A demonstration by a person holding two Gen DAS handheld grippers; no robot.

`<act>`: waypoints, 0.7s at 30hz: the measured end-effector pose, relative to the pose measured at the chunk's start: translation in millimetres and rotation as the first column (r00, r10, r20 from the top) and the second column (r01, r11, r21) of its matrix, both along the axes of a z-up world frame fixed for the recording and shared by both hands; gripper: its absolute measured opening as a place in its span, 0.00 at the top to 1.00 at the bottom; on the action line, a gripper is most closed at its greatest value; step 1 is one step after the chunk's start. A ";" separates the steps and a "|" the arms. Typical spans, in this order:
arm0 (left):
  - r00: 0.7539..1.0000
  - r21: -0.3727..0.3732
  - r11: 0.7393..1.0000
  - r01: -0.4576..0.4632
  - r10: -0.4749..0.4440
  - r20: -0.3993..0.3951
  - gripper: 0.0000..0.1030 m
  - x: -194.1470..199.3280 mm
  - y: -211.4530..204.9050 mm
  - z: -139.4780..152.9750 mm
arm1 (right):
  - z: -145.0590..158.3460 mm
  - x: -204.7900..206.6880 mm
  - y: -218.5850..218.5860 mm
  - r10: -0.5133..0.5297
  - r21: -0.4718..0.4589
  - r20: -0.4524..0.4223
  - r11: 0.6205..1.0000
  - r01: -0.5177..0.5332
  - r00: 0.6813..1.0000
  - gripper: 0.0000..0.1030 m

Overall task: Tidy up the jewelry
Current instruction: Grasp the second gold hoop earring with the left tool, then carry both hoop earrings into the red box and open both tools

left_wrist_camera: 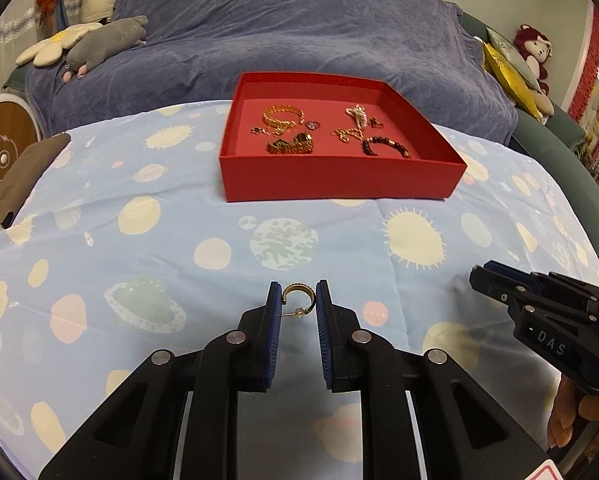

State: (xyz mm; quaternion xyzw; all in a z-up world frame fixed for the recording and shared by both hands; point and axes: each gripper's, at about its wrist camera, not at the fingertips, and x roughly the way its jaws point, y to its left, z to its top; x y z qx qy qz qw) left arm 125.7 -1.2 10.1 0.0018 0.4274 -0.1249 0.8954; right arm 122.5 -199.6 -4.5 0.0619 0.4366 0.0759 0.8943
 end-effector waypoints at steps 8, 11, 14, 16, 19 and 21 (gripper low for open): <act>0.998 -0.005 0.999 -0.045 0.046 0.048 0.86 9.6 15.1 22.7 | 9.7 6.4 5.1 -0.001 0.008 0.016 1.000 0.001 1.000 0.83; 0.997 0.000 0.998 -0.058 0.058 0.051 0.86 17.2 17.4 28.5 | 19.1 10.0 5.4 0.001 0.003 0.025 1.000 -0.001 1.000 0.83; 0.996 -0.004 0.998 -0.063 0.063 0.068 0.86 31.3 17.8 41.9 | 32.3 20.0 2.0 0.000 0.012 0.035 1.000 0.000 0.999 0.83; 0.995 0.001 0.999 -0.054 0.053 0.084 0.86 44.6 14.9 50.6 | 43.7 32.8 -0.2 -0.004 0.016 0.051 1.000 0.003 0.999 0.83; 0.993 0.019 0.999 -0.045 0.043 0.109 0.86 70.1 6.2 61.1 | 61.7 55.8 0.2 -0.007 0.021 0.091 1.000 0.005 0.996 0.83; 0.992 0.026 0.999 -0.043 0.040 0.117 0.86 89.8 -0.4 64.1 | 69.4 73.4 2.4 -0.008 0.030 0.107 1.000 0.005 0.994 0.83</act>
